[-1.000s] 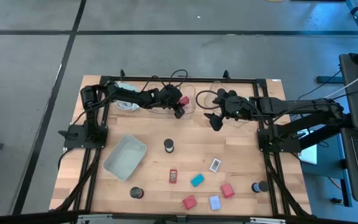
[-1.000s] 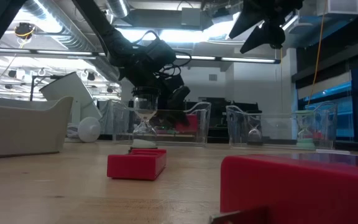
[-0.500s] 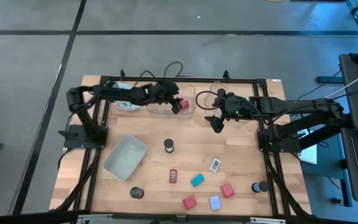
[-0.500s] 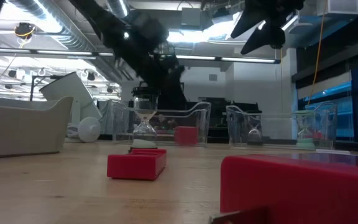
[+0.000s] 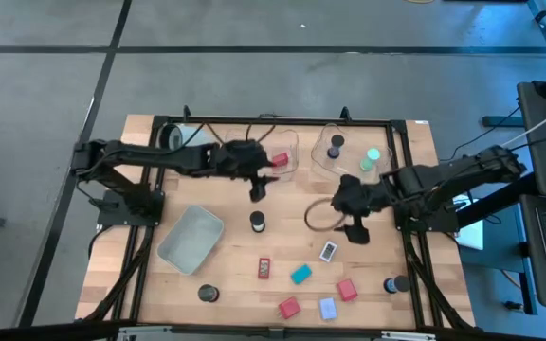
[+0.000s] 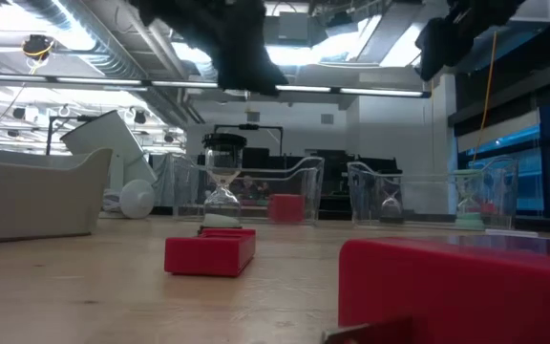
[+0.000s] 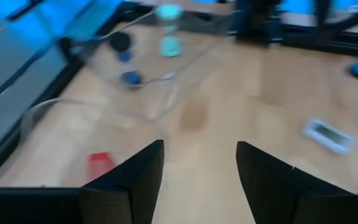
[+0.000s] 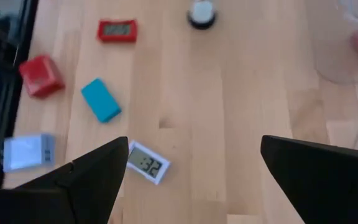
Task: Pick & Place Office items
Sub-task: Put the white digital clock into the gray bin
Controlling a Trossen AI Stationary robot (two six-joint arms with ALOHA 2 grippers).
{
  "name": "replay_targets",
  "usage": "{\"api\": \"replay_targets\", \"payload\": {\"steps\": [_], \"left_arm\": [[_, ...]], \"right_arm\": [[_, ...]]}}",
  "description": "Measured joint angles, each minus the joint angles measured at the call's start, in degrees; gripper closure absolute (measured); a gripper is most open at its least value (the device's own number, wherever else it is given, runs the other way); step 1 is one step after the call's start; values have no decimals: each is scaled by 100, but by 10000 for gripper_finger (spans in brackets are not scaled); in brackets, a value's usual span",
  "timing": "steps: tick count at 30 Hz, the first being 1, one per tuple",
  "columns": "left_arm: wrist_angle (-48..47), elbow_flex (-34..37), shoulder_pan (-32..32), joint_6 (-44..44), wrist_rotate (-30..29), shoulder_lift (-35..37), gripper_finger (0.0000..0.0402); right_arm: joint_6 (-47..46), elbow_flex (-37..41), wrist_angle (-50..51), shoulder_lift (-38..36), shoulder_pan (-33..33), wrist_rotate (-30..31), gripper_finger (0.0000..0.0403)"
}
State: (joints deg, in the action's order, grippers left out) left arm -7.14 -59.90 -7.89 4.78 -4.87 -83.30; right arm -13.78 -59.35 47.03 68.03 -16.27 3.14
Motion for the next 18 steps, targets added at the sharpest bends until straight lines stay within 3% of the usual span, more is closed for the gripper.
{"api": "replay_targets", "payload": {"steps": [10,18], "left_arm": [[1,0,1156,141,-27,130,205],[1,0,1797,492,-789,130,206]], "right_arm": [[916,0,10,957,-778,151,33],[1911,0,11,2173,-924,-125,33]]}}
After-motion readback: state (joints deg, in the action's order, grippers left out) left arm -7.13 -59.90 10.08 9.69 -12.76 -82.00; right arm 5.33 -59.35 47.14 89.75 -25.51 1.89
